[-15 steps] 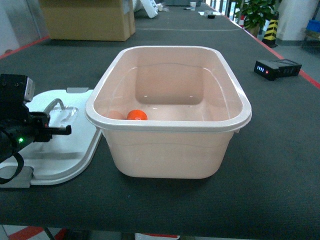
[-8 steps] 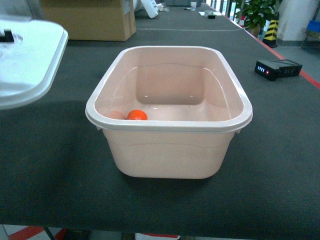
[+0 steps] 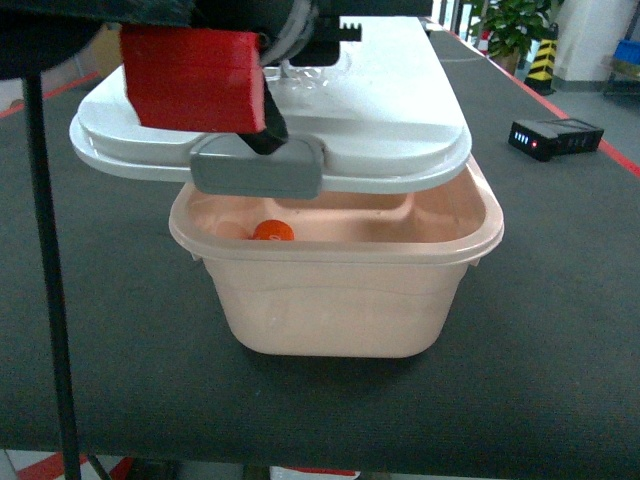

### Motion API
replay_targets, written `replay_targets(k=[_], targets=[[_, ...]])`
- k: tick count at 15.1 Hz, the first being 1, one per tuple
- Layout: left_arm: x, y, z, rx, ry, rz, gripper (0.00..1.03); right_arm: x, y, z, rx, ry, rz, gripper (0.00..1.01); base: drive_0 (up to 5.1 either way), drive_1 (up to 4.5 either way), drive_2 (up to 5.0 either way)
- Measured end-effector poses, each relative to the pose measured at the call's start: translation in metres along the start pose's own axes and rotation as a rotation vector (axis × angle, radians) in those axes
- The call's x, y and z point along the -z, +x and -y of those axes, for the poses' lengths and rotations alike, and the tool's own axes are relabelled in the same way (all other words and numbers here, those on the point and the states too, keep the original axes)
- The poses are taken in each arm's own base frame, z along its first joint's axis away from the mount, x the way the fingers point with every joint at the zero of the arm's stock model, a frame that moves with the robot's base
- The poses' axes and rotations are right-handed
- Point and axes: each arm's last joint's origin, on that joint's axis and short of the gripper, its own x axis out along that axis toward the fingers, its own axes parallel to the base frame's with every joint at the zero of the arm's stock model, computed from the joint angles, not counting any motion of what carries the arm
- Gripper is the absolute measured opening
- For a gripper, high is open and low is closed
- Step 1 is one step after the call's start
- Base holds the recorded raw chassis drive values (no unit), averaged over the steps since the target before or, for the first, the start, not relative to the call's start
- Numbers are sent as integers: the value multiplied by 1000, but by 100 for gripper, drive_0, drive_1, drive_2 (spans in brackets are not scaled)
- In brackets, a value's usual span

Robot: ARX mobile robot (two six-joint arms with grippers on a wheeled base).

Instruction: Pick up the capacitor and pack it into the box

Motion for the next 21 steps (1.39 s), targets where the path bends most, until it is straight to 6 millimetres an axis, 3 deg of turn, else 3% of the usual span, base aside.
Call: replay_targets(k=[2, 8, 13, 18, 21], targets=[[5, -2, 13, -1, -3, -7, 2, 0, 0, 0, 0, 0, 0, 98, 0, 0, 0], [11, -2, 21, 8, -11, -14, 2, 0, 0, 0, 0, 0, 0, 98, 0, 0, 0], [30, 4, 28, -5, -8, -54, 2, 0, 0, 0, 0, 0, 0, 98, 0, 0, 0], [25, 4, 30, 70, -28, -21, 60, 0, 0, 0, 0, 0, 0, 98, 0, 0, 0], [-2, 13, 11, 45, -20, 70, 96, 0, 0, 0, 0, 0, 0, 98, 0, 0, 0]])
